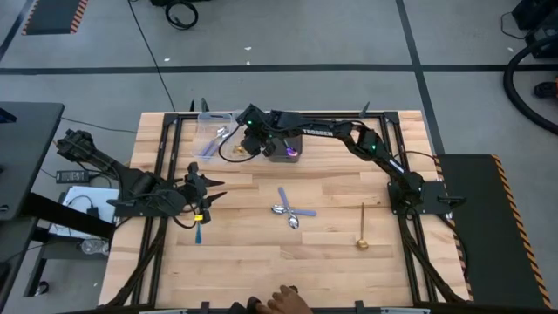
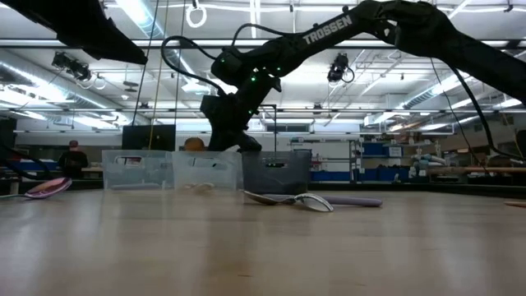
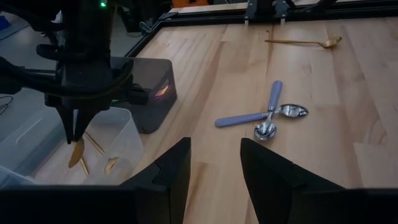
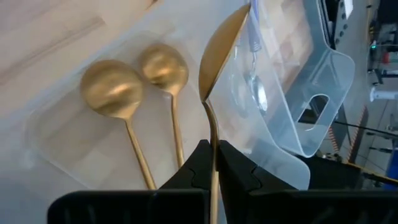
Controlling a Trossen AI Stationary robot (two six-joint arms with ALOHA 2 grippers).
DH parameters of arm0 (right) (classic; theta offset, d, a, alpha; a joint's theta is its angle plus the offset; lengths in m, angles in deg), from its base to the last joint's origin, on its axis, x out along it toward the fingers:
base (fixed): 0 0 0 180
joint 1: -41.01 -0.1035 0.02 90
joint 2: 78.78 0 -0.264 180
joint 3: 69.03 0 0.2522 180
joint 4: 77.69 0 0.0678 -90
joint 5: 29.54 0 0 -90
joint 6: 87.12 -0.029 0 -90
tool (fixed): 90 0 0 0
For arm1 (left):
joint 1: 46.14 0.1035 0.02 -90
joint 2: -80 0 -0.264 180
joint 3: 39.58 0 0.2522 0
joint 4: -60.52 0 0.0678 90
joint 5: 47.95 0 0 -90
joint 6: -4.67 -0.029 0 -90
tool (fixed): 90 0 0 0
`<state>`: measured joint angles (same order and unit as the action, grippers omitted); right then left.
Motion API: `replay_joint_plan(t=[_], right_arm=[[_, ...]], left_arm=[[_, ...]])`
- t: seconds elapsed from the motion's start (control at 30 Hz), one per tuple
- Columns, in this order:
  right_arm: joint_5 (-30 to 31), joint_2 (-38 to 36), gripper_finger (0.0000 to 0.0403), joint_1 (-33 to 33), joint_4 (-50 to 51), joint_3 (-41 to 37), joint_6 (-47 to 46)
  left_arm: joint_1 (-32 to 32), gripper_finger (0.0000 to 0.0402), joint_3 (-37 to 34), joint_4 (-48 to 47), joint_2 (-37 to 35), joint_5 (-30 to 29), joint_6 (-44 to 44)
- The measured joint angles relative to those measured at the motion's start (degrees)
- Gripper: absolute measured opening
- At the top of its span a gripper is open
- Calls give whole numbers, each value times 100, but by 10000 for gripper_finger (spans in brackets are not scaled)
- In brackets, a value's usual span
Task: Sort silverware by color (type)
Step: Put the gold spoon into the right transparent bin, then put the violet spoon into the left transparent bin
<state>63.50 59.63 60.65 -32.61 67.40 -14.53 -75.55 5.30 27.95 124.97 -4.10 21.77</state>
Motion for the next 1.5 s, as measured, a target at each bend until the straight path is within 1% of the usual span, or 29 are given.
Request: replay_joint_plan(t=[0.13, 0.5, 0.63, 0.87, 1.03, 1.17, 1.37, 1.5], right_arm=[[54, -8, 35, 0, 49, 0, -85], [85, -17, 106, 0, 172, 0, -58], [331, -23, 120, -33, 110, 0, -328], [359, -430, 120, -138, 162, -9, -1201], [494, -847, 119, -297, 487, -9, -2328], [256, -1207, 119, -447, 627, -4, -3230], [-168, -1549, 119, -863, 716, -4, -4200], [-206, -1580, 119, -1246, 1208, -1, -4690]], left_arm=[[0, 146, 0, 2, 0, 2, 7], [0, 146, 0, 5, 0, 2, 24], [0, 146, 0, 7, 0, -6, 9], [0, 146, 0, 24, 0, -11, -512], [0, 146, 0, 22, 0, -13, -728], [0, 146, 0, 22, 0, -13, -730], [0, 146, 0, 22, 1, -13, -732], [0, 146, 0, 22, 0, -13, -732]])
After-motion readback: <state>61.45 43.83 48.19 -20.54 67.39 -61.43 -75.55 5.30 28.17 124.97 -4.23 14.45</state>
